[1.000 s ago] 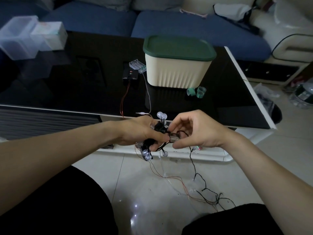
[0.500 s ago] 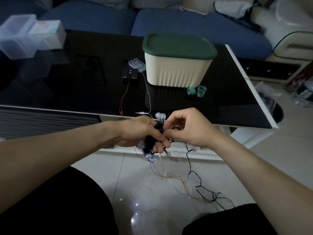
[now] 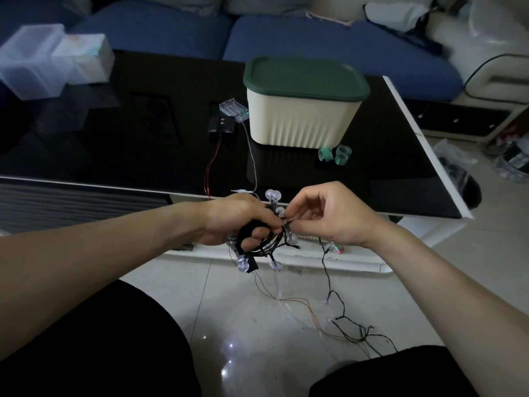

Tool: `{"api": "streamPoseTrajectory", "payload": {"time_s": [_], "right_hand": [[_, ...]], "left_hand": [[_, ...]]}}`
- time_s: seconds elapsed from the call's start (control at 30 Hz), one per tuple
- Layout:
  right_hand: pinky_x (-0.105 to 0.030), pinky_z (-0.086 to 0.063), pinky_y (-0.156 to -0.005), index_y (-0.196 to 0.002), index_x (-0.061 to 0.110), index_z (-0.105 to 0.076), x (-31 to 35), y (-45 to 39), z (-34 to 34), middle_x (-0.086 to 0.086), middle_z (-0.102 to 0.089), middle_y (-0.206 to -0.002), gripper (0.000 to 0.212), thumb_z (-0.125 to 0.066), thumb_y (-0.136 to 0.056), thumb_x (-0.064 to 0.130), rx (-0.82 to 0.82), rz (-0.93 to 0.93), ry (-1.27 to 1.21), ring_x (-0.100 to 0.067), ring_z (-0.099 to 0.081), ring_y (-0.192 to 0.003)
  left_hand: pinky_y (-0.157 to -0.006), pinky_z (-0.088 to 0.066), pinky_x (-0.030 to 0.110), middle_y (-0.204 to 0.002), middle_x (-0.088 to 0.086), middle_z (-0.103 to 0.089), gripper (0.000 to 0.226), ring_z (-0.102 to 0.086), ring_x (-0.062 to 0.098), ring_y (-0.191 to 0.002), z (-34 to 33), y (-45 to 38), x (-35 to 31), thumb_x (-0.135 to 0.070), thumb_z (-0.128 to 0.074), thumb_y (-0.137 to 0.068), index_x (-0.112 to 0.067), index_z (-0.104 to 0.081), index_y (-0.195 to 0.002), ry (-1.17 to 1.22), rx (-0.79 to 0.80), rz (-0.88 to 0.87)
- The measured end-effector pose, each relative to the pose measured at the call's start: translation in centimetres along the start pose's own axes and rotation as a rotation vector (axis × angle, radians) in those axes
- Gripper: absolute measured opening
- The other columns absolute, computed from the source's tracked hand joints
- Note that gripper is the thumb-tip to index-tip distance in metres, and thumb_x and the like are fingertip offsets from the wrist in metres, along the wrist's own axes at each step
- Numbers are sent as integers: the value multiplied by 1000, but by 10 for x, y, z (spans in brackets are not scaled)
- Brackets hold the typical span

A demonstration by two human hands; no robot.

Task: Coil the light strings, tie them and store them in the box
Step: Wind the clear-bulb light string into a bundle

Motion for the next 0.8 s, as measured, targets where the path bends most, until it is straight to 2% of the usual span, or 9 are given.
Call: {"api": "streamPoseTrajectory", "payload": {"time_s": [0.1, 0.2, 0.27, 0.33, 0.43, 0.53, 0.6, 0.73, 0.8], "right_hand": [[-18, -52, -61, -82, 13, -74, -1, 1, 7, 0, -73, -74, 15, -87, -76, 17, -79, -15, 45, -4, -64, -63], [-25, -48, -58, -80, 12, -74, -5, 2, 19, -12, -73, -72, 31, -82, -75, 42, -181, -38, 52, -13, -60, -60], [-31, -48, -61, -82, 11, -75, -8, 3, 19, -16, -73, -75, 45, -76, -70, 55, -161, -66, 30, -19, -60, -62], [-32, -46, -62, -84, 13, -76, -7, 4, 15, -18, -72, -76, 48, -77, -67, 58, -124, -79, 32, -18, -58, -62], [-31, -44, -61, -82, 16, -74, -7, 2, 5, -20, -67, -73, 31, -87, -72, 41, -72, -76, 74, -14, -53, -61], [-25, -45, -59, -78, 13, -71, -8, -2, -5, 6, -61, -59, 17, -87, -74, 12, -37, -70, 78, -4, -53, -56], [-18, -43, -56, -78, 7, -70, -6, -4, -8, 13, -60, -57, 13, -83, -76, 3, -44, -32, 68, 1, -52, -53], [-20, -42, -56, -76, 0, -68, 2, -4, -7, 7, -58, -60, 13, -81, -78, 4, -53, 31, 49, -4, -50, -56], [-26, -43, -58, -81, -5, -69, 2, -5, -5, -8, -61, -63, 14, -79, -80, 5, -52, 36, 15, -10, -53, -60]], "left_hand": [[-50, -34, 27, -53, 3, -43, 20, -40, 16, -43, 5, 0, -4, -15, -57, -96, -4, -60, -80, 9, -61, -37], [-49, -42, 25, -54, 4, -49, 24, -45, 17, -44, 12, 1, -10, -16, -53, -99, -6, -57, -78, 50, -152, -88], [-48, -44, 23, -54, 5, -54, 29, -49, 17, -44, 13, 1, -11, -17, -50, -101, -5, -55, -76, 79, -177, -106], [-50, -47, 24, -56, 8, -59, 31, -54, 17, -46, 11, -1, -10, -17, -47, -103, -3, -56, -76, 113, -161, -114], [-57, -50, 29, -63, 12, -63, 27, -61, 22, -51, 5, -3, -8, -15, -48, -102, 0, -56, -80, 146, -122, -126], [-57, -51, 30, -64, 15, -63, 29, -63, 23, -51, -2, -1, -10, -14, -46, -102, 0, -55, -77, 146, -82, -127], [-59, -52, 30, -65, 15, -62, 31, -63, 22, -52, -5, 1, -11, -15, -46, -102, -1, -55, -77, 137, -48, -126], [-67, -52, 34, -68, 15, -63, 28, -63, 23, -56, -4, 3, -11, -18, -47, -102, -1, -56, -81, 140, -24, -137], [-63, -52, 31, -69, 15, -63, 28, -63, 22, -57, -4, 3, -12, -18, -47, -102, -1, -56, -82, 134, -20, -138]]}}
Point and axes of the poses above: each hand's wrist, its own y-axis away from the middle knuckle, its own z-axis out of the back of the hand, x = y × z, the point moved 7 cm from there along -y, towards the middle knuckle
